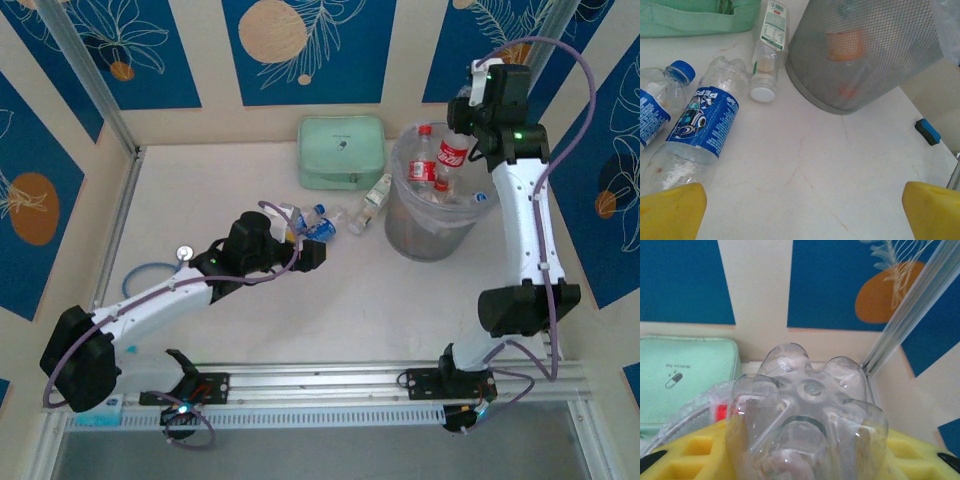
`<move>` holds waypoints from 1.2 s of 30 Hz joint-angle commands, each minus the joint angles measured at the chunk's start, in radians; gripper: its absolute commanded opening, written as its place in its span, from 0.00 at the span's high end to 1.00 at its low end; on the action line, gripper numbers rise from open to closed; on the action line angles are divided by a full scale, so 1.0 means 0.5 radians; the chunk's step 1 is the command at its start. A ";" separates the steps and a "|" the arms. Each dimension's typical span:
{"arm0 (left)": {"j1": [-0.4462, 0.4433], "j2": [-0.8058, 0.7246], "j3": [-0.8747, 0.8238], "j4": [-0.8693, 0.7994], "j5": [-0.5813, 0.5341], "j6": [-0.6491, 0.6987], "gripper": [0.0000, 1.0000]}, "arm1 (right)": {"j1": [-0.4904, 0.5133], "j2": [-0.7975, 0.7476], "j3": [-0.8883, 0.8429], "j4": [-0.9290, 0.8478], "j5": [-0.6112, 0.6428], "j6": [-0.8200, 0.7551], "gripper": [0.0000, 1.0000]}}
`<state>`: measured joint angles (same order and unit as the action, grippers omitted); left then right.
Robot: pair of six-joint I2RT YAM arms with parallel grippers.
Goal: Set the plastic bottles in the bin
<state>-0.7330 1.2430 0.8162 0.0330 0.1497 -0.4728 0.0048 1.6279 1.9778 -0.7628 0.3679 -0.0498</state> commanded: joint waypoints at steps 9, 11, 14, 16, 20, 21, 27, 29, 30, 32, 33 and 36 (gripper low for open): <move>0.019 -0.042 -0.025 -0.055 -0.045 0.007 0.00 | -0.101 0.319 -0.070 -0.545 -0.152 0.077 0.95; 0.019 -0.033 -0.025 -0.052 -0.045 0.007 0.00 | -0.101 0.333 -0.122 -0.530 -0.180 0.098 0.95; 0.018 -0.018 -0.022 -0.050 -0.033 0.007 0.00 | -0.108 0.335 -0.142 -0.517 -0.251 0.142 0.96; 0.019 -0.005 -0.021 -0.048 -0.026 0.009 0.00 | -0.114 0.314 -0.148 -0.497 -0.301 0.179 0.96; 0.023 0.005 -0.034 -0.016 -0.026 -0.002 0.00 | -0.118 0.329 -0.167 -0.526 -0.323 0.237 0.96; 0.022 0.011 -0.034 -0.015 -0.022 -0.002 0.00 | -0.118 0.339 -0.183 -0.533 -0.315 0.243 0.96; 0.026 0.010 -0.022 -0.051 -0.017 0.021 0.00 | -0.124 0.353 -0.346 -0.524 -0.297 0.315 0.95; 0.030 0.005 -0.021 -0.057 -0.017 0.024 0.00 | -0.135 0.336 -0.332 -0.543 -0.292 0.341 0.89; 0.033 0.004 -0.019 -0.063 -0.017 0.026 0.00 | -0.141 0.327 -0.306 -0.555 -0.280 0.350 0.84; 0.036 0.008 -0.016 -0.060 -0.014 0.028 0.00 | -0.150 0.297 -0.222 -0.594 -0.255 0.363 0.67; 0.036 0.011 -0.012 -0.063 -0.011 0.028 0.00 | -0.154 0.282 -0.179 -0.612 -0.247 0.363 0.61; 0.036 0.032 -0.008 -0.044 -0.002 0.022 0.00 | -0.160 0.232 -0.008 -0.683 -0.209 0.363 0.44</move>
<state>-0.7238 1.2480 0.8120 0.0143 0.1452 -0.4713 -0.0681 1.7836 1.9186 -0.9569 0.2363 0.1207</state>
